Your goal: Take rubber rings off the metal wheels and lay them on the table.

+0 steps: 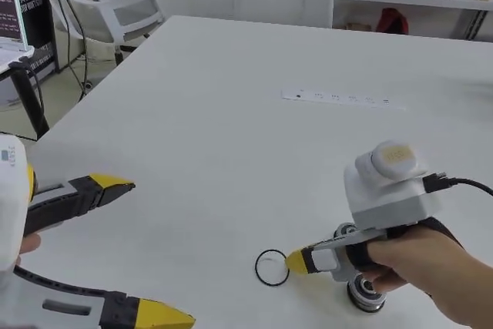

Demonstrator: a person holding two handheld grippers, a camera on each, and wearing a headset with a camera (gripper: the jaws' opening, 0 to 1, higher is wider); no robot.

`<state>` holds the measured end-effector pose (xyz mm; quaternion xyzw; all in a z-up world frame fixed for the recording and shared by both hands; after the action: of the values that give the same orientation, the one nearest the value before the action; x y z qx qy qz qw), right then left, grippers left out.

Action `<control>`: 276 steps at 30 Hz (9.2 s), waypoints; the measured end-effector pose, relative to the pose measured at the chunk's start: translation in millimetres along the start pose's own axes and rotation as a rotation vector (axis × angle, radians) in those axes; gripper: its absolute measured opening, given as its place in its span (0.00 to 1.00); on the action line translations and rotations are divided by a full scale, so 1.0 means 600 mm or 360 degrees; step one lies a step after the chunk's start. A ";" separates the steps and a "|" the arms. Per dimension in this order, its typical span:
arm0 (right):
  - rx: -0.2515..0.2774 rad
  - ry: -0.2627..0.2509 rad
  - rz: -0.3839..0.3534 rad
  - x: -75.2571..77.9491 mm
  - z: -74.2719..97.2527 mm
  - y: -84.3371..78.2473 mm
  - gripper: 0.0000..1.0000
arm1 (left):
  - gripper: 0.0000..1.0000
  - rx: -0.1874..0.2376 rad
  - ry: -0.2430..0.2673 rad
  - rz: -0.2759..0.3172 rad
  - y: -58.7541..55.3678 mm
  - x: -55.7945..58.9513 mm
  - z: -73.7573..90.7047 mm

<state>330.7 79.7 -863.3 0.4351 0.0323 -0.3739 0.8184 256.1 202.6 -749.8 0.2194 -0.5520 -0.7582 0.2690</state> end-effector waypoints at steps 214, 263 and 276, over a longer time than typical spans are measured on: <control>-0.0011 0.0010 0.0585 0.075 0.149 -0.090 0.17 | 0.14 -0.0031 -0.0775 -0.0205 -0.046 0.169 -0.365; 0.0046 -0.0034 -0.0036 0.090 0.161 -0.083 0.00 | 0.14 -0.0007 -0.0715 -0.0137 -0.045 0.164 -0.365; 0.0170 0.0017 -0.0273 0.074 0.167 -0.069 0.00 | 0.14 -0.0009 -0.0711 -0.0136 -0.046 0.164 -0.365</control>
<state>308.5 -34.1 -846.6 0.4757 0.0537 -0.4416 0.7588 314.7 -11.9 -844.0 0.0684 -0.5859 -0.8002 0.1081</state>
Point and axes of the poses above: the centre of the closed fingertips' face, and the gripper's own axes: z roughly backward along the fingers, x roughly to its right, y roughly out of its top, the point moved 1 cm from there along z, roughly backward along the fingers, and after that the axes turned 10 degrees about x, right-handed, at the moved point
